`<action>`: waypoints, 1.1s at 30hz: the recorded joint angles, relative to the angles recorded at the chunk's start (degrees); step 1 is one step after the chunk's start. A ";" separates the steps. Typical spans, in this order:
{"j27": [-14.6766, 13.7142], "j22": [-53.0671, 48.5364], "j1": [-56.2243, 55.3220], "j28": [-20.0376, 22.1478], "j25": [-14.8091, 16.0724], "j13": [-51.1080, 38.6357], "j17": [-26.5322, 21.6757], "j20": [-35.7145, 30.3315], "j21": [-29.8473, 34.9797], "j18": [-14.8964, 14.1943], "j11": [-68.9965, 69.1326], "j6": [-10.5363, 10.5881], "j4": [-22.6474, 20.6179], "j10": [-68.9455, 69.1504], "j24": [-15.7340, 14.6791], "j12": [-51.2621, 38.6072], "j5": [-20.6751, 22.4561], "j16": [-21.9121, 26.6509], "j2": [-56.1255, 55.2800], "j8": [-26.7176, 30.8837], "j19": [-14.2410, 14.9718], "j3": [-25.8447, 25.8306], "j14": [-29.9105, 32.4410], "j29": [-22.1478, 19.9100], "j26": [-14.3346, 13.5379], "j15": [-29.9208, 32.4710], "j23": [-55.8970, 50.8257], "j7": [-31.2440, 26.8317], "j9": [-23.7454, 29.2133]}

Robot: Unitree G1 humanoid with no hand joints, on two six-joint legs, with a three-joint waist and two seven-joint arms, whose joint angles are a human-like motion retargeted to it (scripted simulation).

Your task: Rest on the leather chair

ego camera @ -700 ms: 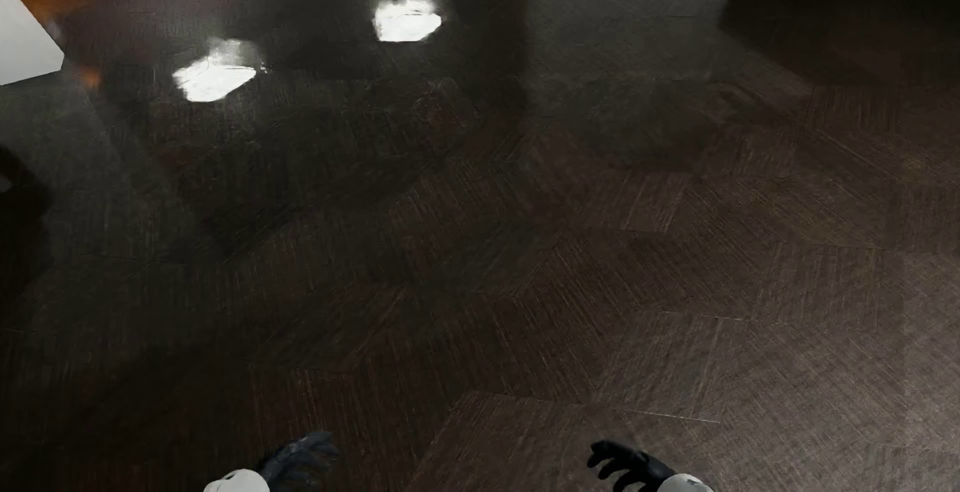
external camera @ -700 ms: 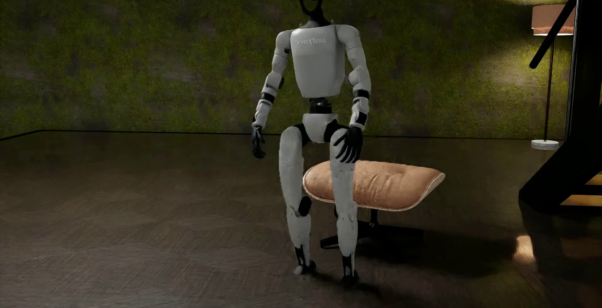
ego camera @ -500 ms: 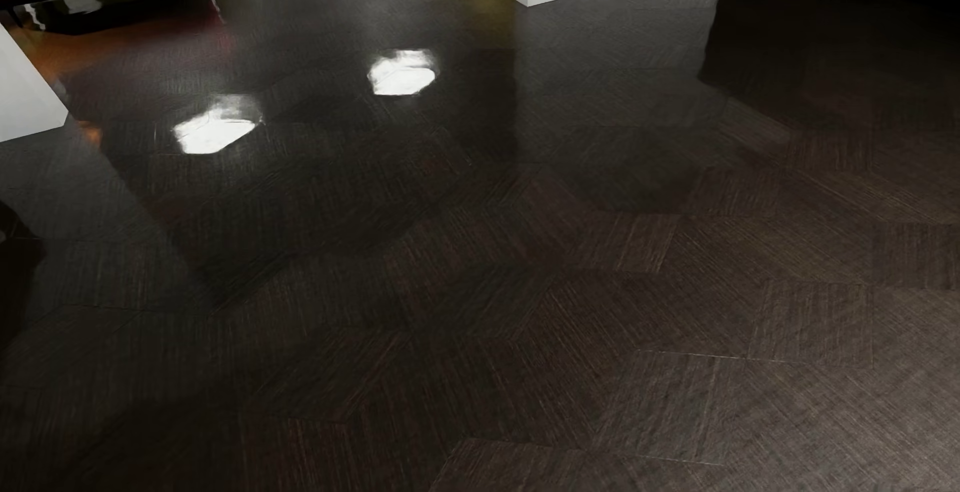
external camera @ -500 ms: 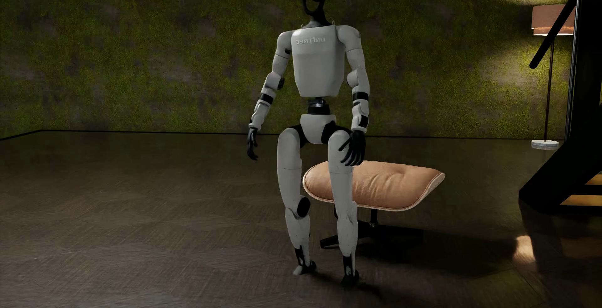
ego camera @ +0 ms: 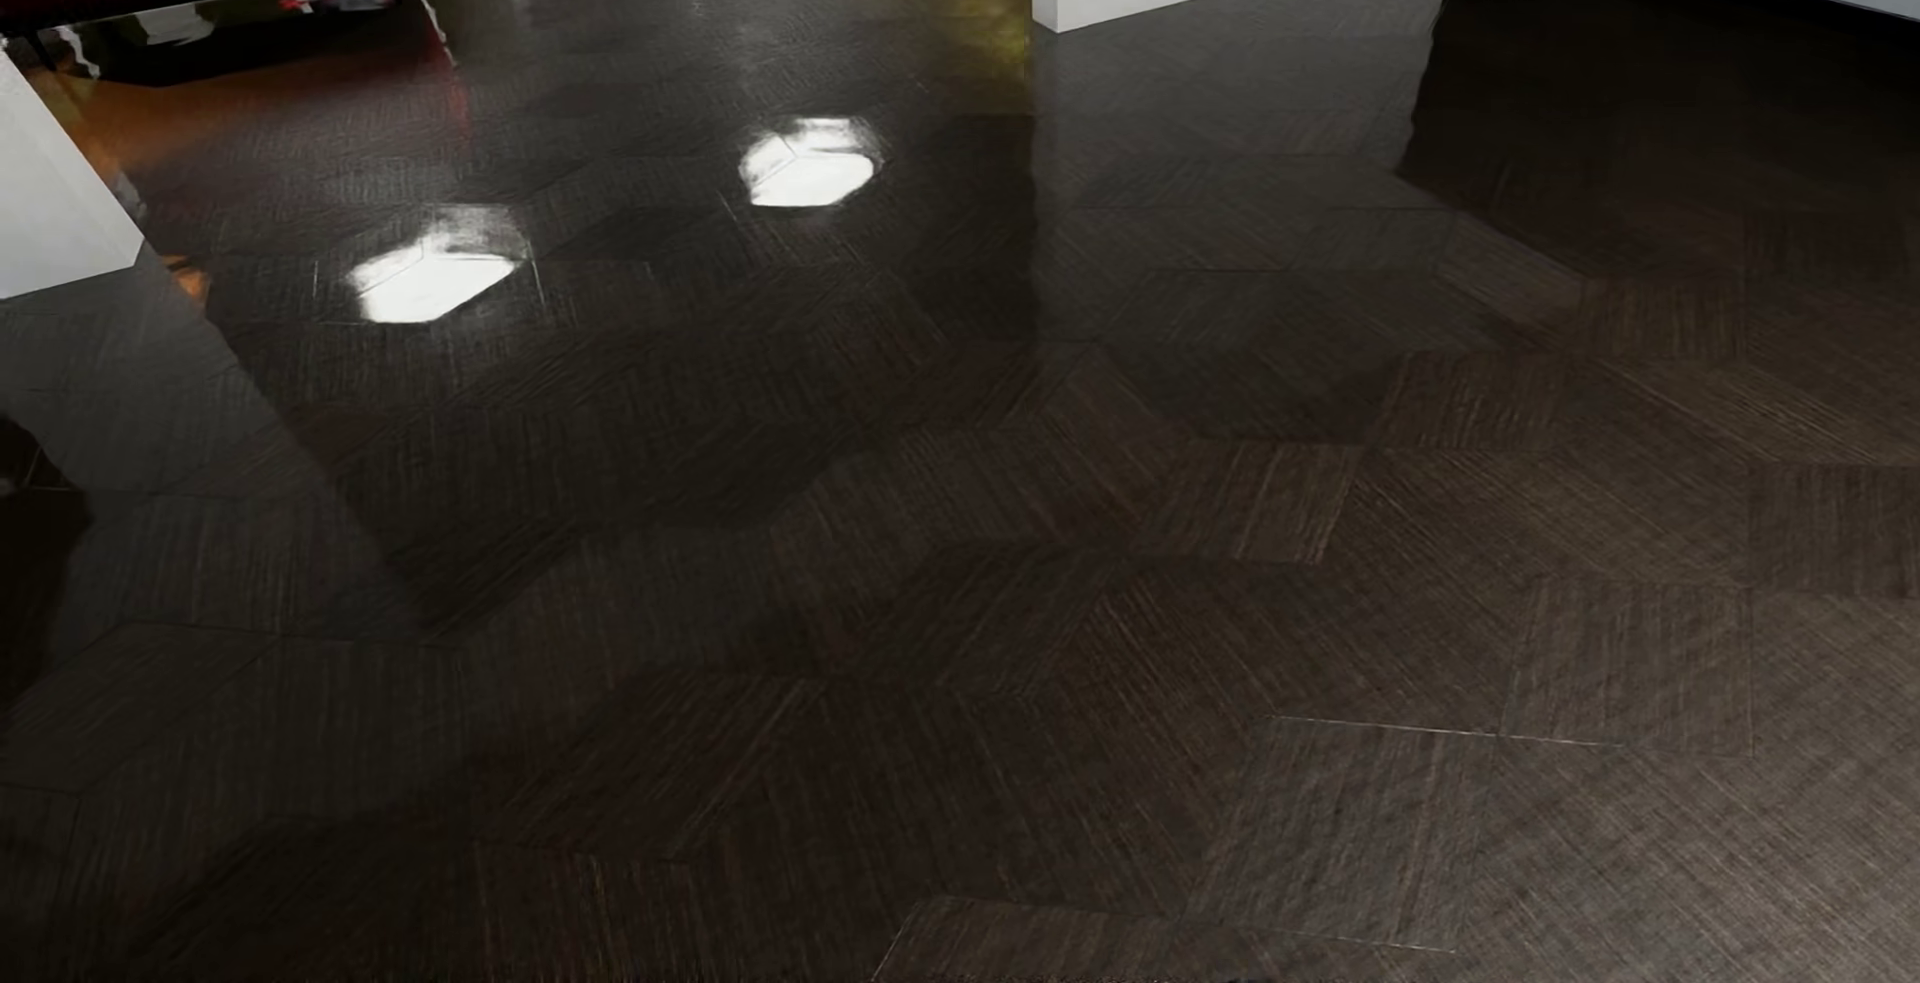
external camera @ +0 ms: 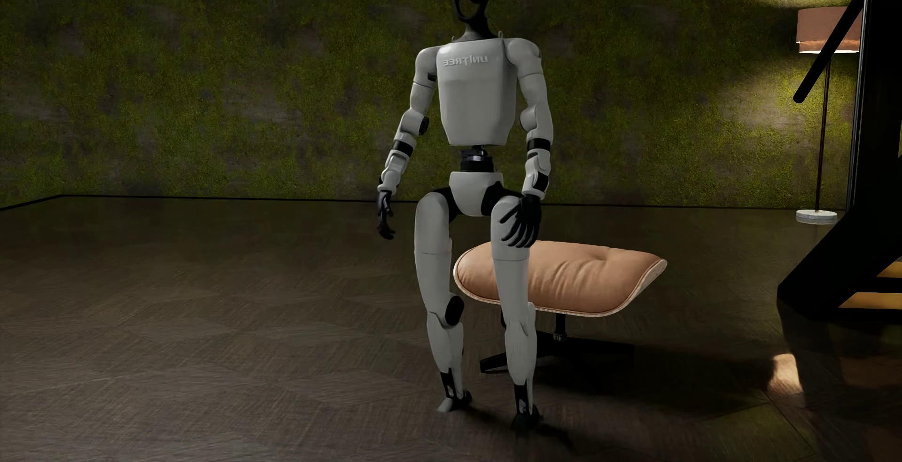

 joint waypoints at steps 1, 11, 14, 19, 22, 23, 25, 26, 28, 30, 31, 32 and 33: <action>0.08 0.37 -0.02 0.48 -0.07 -0.16 0.09 0.03 0.26 -0.09 -0.05 0.07 0.04 0.10 -0.16 -0.09 0.04 -0.07 0.08 -0.18 0.02 0.00 -0.15 -0.11 0.16 -0.05 0.53 0.10 -0.04; 2.54 -2.71 -8.57 -0.85 1.04 -9.03 -0.09 -7.86 6.22 1.41 9.60 -0.02 -0.32 8.87 2.32 -8.97 -0.24 -0.42 -7.98 1.09 -1.72 0.55 -0.64 -1.09 0.88 -1.13 1.10 -1.65 6.88; 1.57 -7.10 -22.21 -0.65 -0.67 -17.06 -1.56 -12.16 12.99 -0.13 21.15 0.01 0.94 23.89 2.13 -16.17 -2.26 -0.04 -19.42 3.84 0.45 1.19 -3.49 1.29 1.10 -2.58 -4.38 -3.52 13.14; -1.40 -18.69 -45.58 1.29 -4.95 -34.11 -6.62 -21.84 30.98 -2.03 43.81 0.04 3.91 49.60 2.51 -28.62 -4.38 4.07 -41.48 7.95 2.46 1.06 -9.86 2.96 -0.89 -7.30 -19.40 -4.58 26.70; -4.82 -32.64 -59.63 -2.52 -8.13 -45.71 -10.82 -27.74 41.17 -3.43 57.56 -0.20 5.20 64.13 4.32 -35.90 -5.20 11.59 -55.30 11.09 4.37 1.04 -12.94 5.27 -3.91 -10.06 -28.53 -6.45 34.00; -5.30 -39.17 -63.99 -0.61 -7.78 -49.64 -13.12 -29.12 44.81 -4.23 62.14 -0.41 5.86 68.85 2.41 -37.95 -5.28 15.66 -59.61 12.12 4.90 1.12 -13.99 4.50 -4.51 -11.04 -33.00 -7.22 36.24; -4.96 -51.06 -72.67 2.60 -4.32 -56.33 -19.52 -31.19 50.07 -5.32 70.87 -0.62 7.09 78.19 -1.53 -42.98 -5.42 23.95 -67.77 14.01 6.09 1.46 -15.52 -3.55 -5.98 -12.80 -43.62 -8.43 40.27; -4.45 -55.63 -76.77 5.33 -1.83 -59.48 -22.88 -32.96 51.99 -5.90 75.03 -0.45 7.35 82.39 -3.76 -45.96 -5.70 27.42 -71.56 15.04 6.90 1.50 -16.15 -8.74 -6.43 -13.72 -48.33 -9.20 42.28; -5.11 -63.71 -84.30 12.77 1.86 -62.71 -29.62 -35.93 53.49 -7.51 82.97 -0.71 7.55 89.85 -8.22 -50.74 -6.30 33.19 -79.18 16.98 7.97 1.40 -17.20 -19.14 -8.54 -15.04 -57.19 -10.54 45.46; -6.16 -72.94 -90.86 18.22 3.16 -60.22 -34.92 -35.15 49.92 -8.87 90.26 -0.89 8.17 97.17 -11.66 -50.97 -6.29 39.48 -85.43 18.86 9.07 1.18 -18.10 -27.19 -10.91 -16.41 -64.32 -12.01 47.75; -6.80 -76.73 -93.51 20.70 3.02 -57.91 -36.72 -33.92 46.60 -9.28 93.56 -0.95 8.33 100.61 -12.48 -50.13 -6.30 41.80 -87.73 19.45 9.29 1.14 -18.51 -30.39 -12.13 -17.14 -66.33 -12.64 48.88; -7.32 -79.67 -95.76 23.00 2.80 -55.52 -38.27 -31.93 43.22 -9.73 96.65 -0.87 8.52 103.70 -12.78 -48.29 -6.41 43.41 -89.89 20.02 9.57 1.05 -18.98 -31.79 -13.23 -17.67 -68.39 -13.21 49.70; -7.43 -81.91 -97.48 24.67 2.86 -53.41 -39.18 -29.51 40.57 -10.07 99.21 -0.90 8.87 106.33 -13.11 -46.09 -6.49 44.75 -91.51 20.58 9.94 0.98 -19.15 -33.47 -13.86 -18.00 -70.04 -13.72 50.29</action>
